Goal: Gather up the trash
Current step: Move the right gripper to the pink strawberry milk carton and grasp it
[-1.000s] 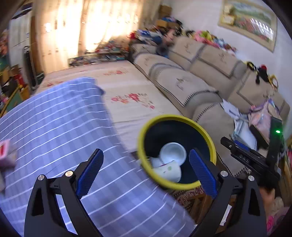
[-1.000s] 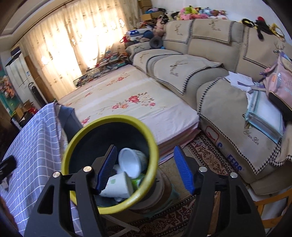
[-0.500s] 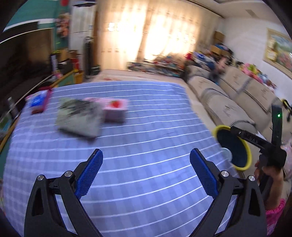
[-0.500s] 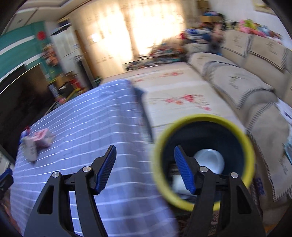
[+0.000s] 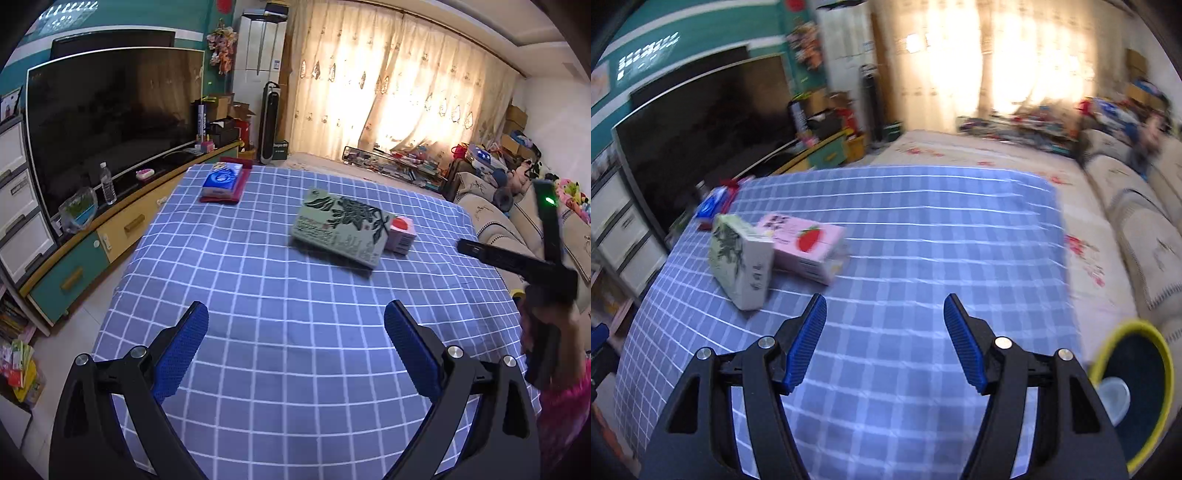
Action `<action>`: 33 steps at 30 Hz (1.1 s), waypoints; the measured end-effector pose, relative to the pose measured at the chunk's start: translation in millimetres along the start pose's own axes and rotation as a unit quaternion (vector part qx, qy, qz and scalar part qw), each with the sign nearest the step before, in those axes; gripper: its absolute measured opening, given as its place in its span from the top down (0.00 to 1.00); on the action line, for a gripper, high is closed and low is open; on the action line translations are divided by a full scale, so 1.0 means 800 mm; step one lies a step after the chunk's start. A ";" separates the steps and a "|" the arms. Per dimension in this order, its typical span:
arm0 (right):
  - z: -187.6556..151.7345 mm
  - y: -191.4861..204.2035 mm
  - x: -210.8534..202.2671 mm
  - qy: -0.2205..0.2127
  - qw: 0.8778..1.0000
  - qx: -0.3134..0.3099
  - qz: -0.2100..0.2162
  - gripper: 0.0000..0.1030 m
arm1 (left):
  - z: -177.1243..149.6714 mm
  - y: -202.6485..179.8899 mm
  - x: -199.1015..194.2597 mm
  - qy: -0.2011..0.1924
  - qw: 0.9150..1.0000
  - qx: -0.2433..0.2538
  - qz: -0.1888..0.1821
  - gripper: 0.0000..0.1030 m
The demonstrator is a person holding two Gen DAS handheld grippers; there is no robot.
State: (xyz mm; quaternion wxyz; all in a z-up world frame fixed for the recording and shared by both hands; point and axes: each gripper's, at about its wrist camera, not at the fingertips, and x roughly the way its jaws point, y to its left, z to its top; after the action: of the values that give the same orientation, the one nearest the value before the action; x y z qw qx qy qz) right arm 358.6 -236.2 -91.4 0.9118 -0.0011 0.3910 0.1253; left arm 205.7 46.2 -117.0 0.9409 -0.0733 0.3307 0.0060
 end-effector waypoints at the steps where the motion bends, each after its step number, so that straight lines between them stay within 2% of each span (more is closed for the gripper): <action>1: 0.007 0.006 0.010 0.003 1.000 -0.013 0.007 0.39 | -0.001 0.006 0.000 0.000 1.000 -0.003 -0.001 0.08; 9: 0.031 0.030 0.083 0.035 0.995 -0.083 0.031 0.38 | -0.007 0.012 -0.002 0.007 1.000 -0.015 -0.002 0.08; 11: 0.034 0.035 0.095 0.043 0.993 -0.101 0.042 0.30 | -0.005 0.012 0.003 0.008 1.000 -0.015 -0.001 0.08; 15: 0.040 0.043 0.108 0.035 0.988 -0.144 0.048 0.23 | -0.004 0.009 0.009 0.014 1.000 -0.013 0.001 0.08; 19: 0.050 0.039 0.126 0.033 0.985 -0.154 0.065 0.17 | -0.005 0.005 0.015 0.021 1.000 -0.012 0.000 0.08; 25: 0.060 0.035 0.138 0.031 0.982 -0.148 0.116 0.17 | -0.006 -0.006 0.021 0.028 1.000 -0.005 0.002 0.08; 27: 0.066 0.040 0.140 0.024 0.979 -0.164 0.121 0.17 | -0.005 -0.009 0.023 0.029 1.000 -0.005 0.001 0.08; 30: 0.070 0.049 0.151 0.036 0.975 -0.175 0.130 0.17 | -0.006 -0.013 0.022 0.028 1.000 -0.003 0.004 0.08; 31: 0.068 0.051 0.154 0.043 0.974 -0.179 0.129 0.25 | -0.007 -0.014 0.021 0.028 1.000 -0.003 0.004 0.08; 33: 0.062 0.056 0.152 0.046 0.974 -0.187 0.122 0.30 | -0.008 -0.015 0.020 0.029 1.000 -0.003 0.006 0.08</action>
State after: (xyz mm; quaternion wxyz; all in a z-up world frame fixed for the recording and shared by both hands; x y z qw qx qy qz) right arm 463.9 -160.3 -139.4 0.8541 -0.1298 0.3998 0.3063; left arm 215.1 32.4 -130.7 0.9305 -0.0746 0.3585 0.0108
